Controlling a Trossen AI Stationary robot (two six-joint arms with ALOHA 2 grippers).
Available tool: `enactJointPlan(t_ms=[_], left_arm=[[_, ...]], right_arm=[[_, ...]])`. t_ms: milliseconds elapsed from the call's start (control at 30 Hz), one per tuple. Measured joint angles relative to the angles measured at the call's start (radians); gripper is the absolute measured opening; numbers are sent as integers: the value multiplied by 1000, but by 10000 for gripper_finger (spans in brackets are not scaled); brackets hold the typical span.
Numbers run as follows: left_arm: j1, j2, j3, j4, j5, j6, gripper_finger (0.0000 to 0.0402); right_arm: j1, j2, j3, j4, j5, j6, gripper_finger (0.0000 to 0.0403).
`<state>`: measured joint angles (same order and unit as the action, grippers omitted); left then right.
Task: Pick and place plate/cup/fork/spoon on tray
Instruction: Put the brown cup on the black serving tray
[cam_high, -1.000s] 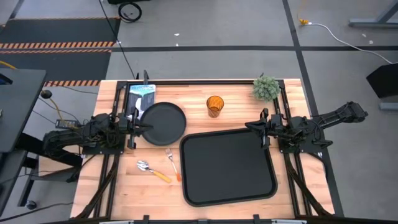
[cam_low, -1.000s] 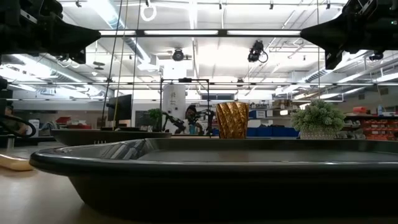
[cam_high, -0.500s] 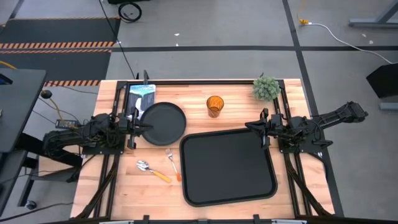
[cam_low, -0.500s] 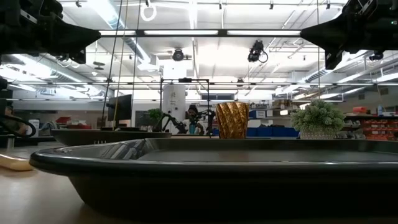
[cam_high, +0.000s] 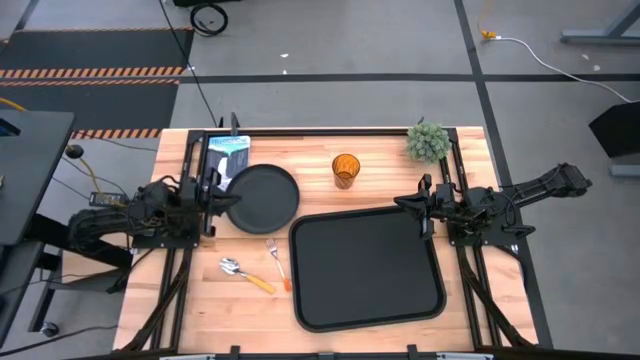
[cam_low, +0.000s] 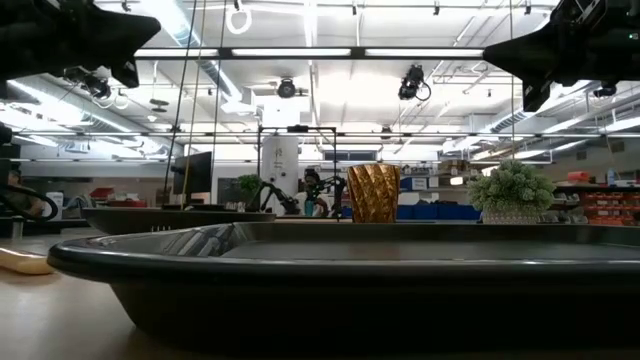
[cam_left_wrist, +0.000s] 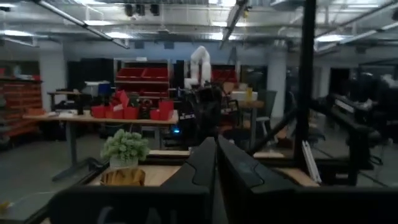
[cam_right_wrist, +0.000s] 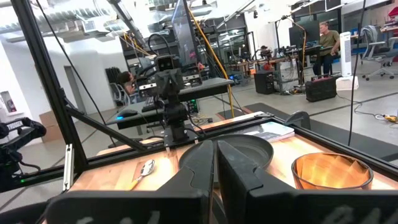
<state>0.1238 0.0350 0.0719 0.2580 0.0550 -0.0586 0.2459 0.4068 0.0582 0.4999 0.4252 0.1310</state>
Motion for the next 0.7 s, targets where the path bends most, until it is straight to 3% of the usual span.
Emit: enactJointPlan(t_ms=[167, 500, 700], left_arm=[[0, 156, 0, 139, -83, -127, 25], [0, 622, 3, 512, -190, -242, 25], [0, 890, 140, 550, -216, -245, 25]], right_arm=[[0, 0, 0, 0, 0, 0, 27], [0, 0, 0, 0, 0, 0, 27], [0, 0, 0, 0, 0, 0, 27]])
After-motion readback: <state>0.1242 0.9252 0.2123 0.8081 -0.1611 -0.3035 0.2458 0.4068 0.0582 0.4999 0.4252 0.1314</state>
